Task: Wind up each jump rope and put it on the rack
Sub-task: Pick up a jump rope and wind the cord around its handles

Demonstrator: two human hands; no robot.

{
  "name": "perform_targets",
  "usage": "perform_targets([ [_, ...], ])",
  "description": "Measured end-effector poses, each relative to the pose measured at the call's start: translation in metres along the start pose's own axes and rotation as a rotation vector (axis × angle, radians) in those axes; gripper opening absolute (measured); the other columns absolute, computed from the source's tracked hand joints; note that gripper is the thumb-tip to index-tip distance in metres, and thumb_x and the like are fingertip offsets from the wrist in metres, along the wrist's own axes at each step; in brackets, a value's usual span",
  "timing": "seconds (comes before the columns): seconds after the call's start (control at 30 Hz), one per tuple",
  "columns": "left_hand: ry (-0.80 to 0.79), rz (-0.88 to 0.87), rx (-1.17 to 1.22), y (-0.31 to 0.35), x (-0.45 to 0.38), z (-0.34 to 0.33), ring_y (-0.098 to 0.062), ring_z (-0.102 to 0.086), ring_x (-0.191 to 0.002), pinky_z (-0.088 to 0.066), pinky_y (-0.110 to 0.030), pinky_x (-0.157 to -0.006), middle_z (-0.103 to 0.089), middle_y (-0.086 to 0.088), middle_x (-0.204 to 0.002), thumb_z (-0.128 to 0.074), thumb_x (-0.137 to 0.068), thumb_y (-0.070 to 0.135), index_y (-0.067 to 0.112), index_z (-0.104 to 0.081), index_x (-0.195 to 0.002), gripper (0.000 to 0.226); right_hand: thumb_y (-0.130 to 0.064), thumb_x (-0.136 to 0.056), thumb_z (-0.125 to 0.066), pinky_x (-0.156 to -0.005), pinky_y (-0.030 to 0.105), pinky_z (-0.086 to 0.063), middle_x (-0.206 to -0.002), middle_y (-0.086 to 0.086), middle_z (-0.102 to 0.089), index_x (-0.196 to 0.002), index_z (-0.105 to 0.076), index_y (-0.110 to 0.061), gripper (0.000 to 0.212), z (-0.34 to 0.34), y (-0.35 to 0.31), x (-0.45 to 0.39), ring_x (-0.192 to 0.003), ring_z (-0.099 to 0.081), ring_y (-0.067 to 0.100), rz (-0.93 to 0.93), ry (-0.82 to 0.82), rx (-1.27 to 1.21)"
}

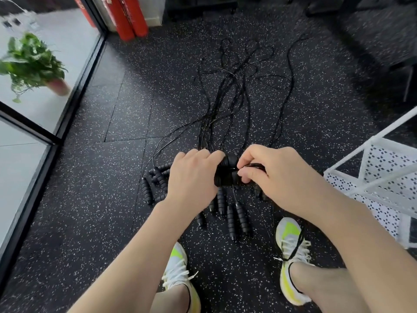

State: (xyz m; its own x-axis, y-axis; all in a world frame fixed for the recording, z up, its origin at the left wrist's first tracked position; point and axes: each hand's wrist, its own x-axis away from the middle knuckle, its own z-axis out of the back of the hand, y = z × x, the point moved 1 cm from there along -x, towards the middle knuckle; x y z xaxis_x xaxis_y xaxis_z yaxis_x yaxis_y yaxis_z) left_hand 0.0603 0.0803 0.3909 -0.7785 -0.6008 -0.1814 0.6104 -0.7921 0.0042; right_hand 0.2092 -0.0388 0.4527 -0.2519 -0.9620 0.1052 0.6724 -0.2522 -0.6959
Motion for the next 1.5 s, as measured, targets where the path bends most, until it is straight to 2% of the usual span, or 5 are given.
perform_targets([
  [0.27, 0.053, -0.234, 0.124, 0.004, 0.002, -0.004, -0.020, -0.057, -0.073, -0.035, -0.034, -0.063, -0.057, 0.010, -0.076, -0.073, -0.079, 0.031, 0.030, -0.067, -0.104, 0.026, -0.044, -0.074, -0.083, -0.076, 0.040, -0.054, -0.079, -0.022, -0.071, -0.082, -0.076, -0.042, 0.011, 0.012, 0.022, -0.010, -0.076, -0.065, 0.005, -0.045, 0.097, -0.129],
  [0.57, 0.133, -0.267, 0.246, 0.006, -0.001, 0.006, -0.020, -0.055, -0.076, -0.039, -0.036, -0.067, -0.061, 0.010, -0.081, -0.061, -0.082, 0.032, 0.028, -0.069, -0.110, 0.029, -0.047, -0.072, -0.076, -0.075, 0.028, -0.054, -0.080, -0.002, -0.076, -0.079, -0.079, -0.027, 0.021, 0.007, 0.040, -0.020, -0.074, -0.069, 0.015, -0.039, 0.045, -0.460],
  [0.97, 0.158, -0.009, 0.465, 0.011, -0.002, 0.023, -0.015, -0.054, -0.082, -0.047, -0.038, -0.078, -0.060, 0.013, -0.083, -0.077, -0.074, 0.030, 0.033, -0.066, -0.111, 0.039, -0.011, -0.093, -0.061, -0.071, 0.026, -0.048, -0.085, 0.005, -0.064, -0.080, -0.072, -0.017, 0.018, -0.018, 0.049, -0.028, -0.077, -0.057, 0.017, -0.083, -0.001, -1.072],
  [1.13, 0.110, 0.238, 0.532, 0.013, -0.003, 0.029, -0.011, -0.057, -0.085, -0.044, -0.030, -0.073, -0.066, 0.015, -0.090, -0.073, -0.074, 0.032, 0.042, -0.061, -0.115, 0.044, -0.001, -0.104, -0.042, -0.053, 0.031, -0.030, -0.065, 0.011, -0.049, -0.071, -0.063, -0.023, 0.045, -0.036, 0.038, -0.025, -0.057, -0.036, 0.020, -0.119, 0.068, -0.871],
  [1.5, 0.054, 0.420, 0.240, -0.002, -0.009, 0.021, -0.026, -0.060, -0.077, -0.044, -0.035, -0.066, -0.060, 0.008, -0.081, -0.066, -0.081, 0.031, 0.034, -0.058, -0.102, 0.023, -0.022, -0.104, -0.046, -0.044, 0.015, -0.040, -0.066, -0.017, -0.068, -0.092, -0.058, -0.015, 0.018, -0.042, -0.002, -0.005, -0.038, -0.051, 0.001, -0.161, -0.107, -0.222],
])
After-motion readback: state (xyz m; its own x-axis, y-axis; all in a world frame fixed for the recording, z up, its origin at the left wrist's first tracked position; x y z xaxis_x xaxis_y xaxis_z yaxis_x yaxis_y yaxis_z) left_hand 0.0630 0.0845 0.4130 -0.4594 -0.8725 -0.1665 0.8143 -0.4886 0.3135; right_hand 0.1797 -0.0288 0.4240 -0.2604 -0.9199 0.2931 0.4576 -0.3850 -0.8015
